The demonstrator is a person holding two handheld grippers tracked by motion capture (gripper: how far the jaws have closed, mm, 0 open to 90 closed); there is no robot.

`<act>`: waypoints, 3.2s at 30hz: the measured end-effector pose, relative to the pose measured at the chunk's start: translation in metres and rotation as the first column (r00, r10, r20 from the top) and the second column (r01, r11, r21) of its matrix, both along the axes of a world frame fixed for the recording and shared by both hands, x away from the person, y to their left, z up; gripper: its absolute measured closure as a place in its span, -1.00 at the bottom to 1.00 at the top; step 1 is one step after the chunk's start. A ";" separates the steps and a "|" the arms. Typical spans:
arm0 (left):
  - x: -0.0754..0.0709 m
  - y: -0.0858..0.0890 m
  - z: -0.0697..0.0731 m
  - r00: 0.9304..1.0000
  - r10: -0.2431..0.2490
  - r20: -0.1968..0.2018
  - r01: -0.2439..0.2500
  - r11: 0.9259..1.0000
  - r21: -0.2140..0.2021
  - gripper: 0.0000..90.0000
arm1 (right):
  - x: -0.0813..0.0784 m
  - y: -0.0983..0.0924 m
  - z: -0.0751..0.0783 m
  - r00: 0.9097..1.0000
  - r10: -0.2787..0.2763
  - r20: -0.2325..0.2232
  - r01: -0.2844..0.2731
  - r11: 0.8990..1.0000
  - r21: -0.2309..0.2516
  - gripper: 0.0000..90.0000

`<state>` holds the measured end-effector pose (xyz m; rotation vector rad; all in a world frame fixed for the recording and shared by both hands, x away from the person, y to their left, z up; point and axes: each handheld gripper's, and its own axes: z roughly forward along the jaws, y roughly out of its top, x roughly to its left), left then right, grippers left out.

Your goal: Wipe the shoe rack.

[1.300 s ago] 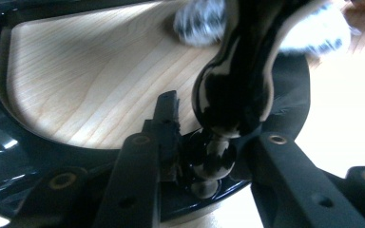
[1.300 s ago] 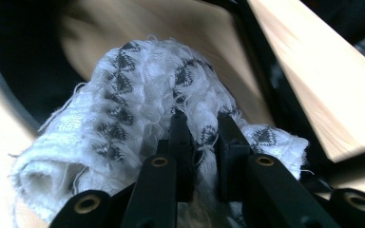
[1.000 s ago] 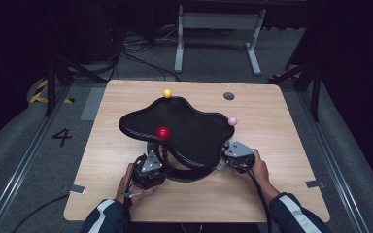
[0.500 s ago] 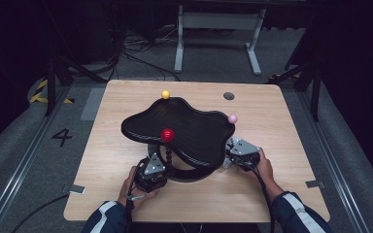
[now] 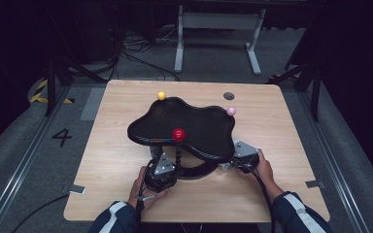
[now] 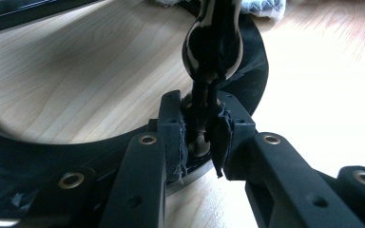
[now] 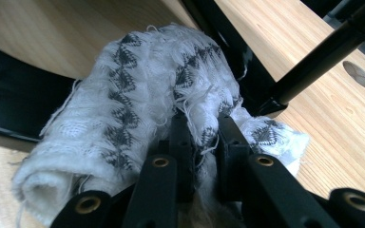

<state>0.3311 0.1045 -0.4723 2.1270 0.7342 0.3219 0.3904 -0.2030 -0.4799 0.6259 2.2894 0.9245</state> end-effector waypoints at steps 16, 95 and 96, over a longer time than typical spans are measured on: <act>0.006 -0.010 -0.005 1.000 -0.001 0.012 0.002 0.999 -0.042 0.65 | -0.029 0.039 0.008 0.988 0.155 0.013 -0.154 0.987 -0.040 0.76; 0.012 -0.058 -0.002 0.997 -0.075 0.020 0.075 0.997 -0.002 0.63 | -0.035 0.023 0.012 1.000 0.015 0.009 -0.014 0.997 -0.072 0.78; 0.011 -0.059 -0.002 0.997 -0.074 0.020 0.074 0.997 -0.007 0.60 | -0.038 0.027 0.013 0.999 0.033 0.017 -0.032 0.997 -0.064 0.77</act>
